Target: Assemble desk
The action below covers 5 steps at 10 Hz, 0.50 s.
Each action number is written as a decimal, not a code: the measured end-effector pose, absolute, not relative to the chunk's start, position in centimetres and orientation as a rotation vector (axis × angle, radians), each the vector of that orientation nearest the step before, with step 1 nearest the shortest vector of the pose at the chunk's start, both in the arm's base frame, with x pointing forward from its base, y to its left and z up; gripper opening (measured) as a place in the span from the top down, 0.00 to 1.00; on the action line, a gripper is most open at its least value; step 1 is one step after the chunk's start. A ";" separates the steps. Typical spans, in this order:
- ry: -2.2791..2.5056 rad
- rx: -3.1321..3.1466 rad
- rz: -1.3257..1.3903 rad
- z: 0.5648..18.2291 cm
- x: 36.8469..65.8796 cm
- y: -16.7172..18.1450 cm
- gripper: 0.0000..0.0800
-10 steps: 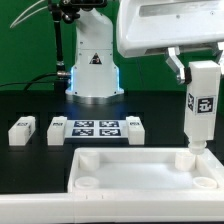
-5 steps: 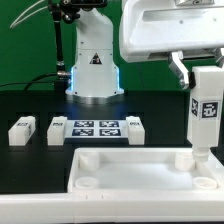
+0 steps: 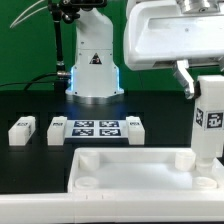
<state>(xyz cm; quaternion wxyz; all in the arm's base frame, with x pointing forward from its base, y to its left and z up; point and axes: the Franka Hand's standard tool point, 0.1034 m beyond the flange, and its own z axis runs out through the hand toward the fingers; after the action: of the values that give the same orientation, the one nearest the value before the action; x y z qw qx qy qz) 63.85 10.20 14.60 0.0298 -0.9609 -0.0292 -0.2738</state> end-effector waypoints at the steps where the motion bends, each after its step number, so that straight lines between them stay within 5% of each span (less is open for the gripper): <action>1: -0.093 -2.964 -0.841 14.2 64.1 10.3 0.64; 5: -0.102 -2.970 -0.818 12.8 64.0 10.8 0.64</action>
Offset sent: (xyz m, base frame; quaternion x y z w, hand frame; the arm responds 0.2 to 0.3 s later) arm 0.0055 0.0058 -0.0135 -0.0056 0.0026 0.0065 1.0000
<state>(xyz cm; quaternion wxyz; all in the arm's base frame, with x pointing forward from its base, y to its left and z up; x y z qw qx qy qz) 64.00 10.81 12.83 0.0295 -0.9632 -0.0331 -0.2652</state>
